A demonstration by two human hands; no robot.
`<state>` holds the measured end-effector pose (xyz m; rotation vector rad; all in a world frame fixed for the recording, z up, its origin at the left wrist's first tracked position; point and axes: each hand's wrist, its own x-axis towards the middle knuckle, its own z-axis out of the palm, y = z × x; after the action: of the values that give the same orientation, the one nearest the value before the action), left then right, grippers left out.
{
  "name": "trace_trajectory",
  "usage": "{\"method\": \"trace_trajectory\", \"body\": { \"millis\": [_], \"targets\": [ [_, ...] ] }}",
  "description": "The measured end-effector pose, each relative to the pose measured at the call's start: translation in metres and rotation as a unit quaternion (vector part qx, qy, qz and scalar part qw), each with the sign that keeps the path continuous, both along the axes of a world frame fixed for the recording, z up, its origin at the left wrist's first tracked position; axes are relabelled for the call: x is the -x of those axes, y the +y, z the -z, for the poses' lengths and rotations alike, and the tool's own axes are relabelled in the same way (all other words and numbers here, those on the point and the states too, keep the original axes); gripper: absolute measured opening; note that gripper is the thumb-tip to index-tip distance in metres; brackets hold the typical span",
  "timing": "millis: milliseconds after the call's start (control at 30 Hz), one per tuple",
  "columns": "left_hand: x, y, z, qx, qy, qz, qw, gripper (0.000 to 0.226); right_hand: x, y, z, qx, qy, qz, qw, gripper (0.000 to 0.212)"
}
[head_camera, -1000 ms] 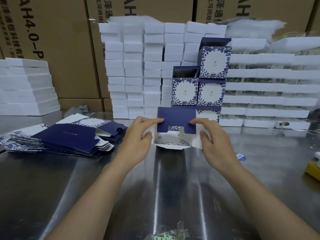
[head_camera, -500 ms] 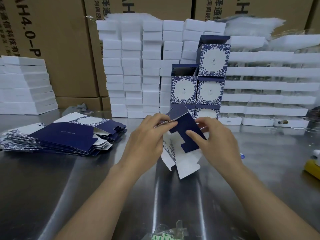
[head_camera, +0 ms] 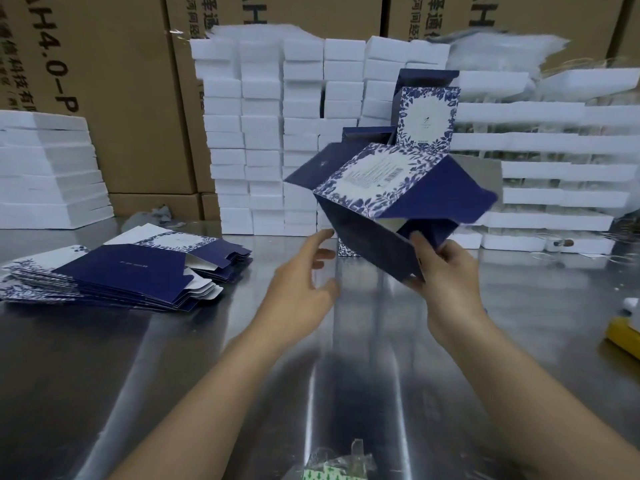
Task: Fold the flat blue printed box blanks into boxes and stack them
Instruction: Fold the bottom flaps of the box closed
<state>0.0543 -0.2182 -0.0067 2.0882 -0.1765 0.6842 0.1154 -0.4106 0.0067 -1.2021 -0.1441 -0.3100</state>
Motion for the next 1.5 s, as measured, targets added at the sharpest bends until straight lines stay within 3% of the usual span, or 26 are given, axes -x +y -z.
{"method": "trace_trajectory", "body": {
  "millis": [133,267,367,433,500,600,867,1167,1500],
  "targets": [
    [-0.004,-0.013,0.001,0.147,0.030,0.111,0.982,0.092,0.009,0.008,0.001,0.056,0.007,-0.081,0.995,0.023],
    [0.000,-0.018,-0.001,0.228,0.065,0.151,0.960,0.078,0.015,0.011,0.000,0.104,0.073,-0.154,0.980,0.043],
    [0.000,-0.021,-0.002,0.283,0.061,0.133,0.948,0.055,0.019,0.016,0.003,0.117,0.096,-0.198,0.968,0.042],
    [0.000,-0.022,-0.003,0.321,0.069,0.095,0.940,0.059,0.020,0.020,0.006,0.106,0.092,-0.187,0.972,0.039],
    [-0.002,-0.025,0.000,0.328,0.088,0.050,0.939,0.053,0.020,0.024,0.008,0.092,0.083,-0.172,0.977,0.036],
    [-0.003,-0.032,0.004,0.334,0.134,0.025,0.933,0.025,0.020,0.028,0.011,0.083,0.072,-0.157,0.982,0.034],
    [0.003,-0.056,0.007,0.349,0.123,0.084,0.925,0.059,0.022,0.029,0.014,0.108,0.052,-0.183,0.976,0.049],
    [-0.001,-0.055,0.007,0.374,0.100,0.068,0.920,0.044,0.021,0.031,0.014,0.051,0.110,-0.235,0.964,0.035],
    [-0.002,-0.053,0.009,0.379,0.110,0.081,0.915,0.043,0.025,0.036,0.014,0.041,0.098,-0.231,0.967,0.032]
  ]
}}
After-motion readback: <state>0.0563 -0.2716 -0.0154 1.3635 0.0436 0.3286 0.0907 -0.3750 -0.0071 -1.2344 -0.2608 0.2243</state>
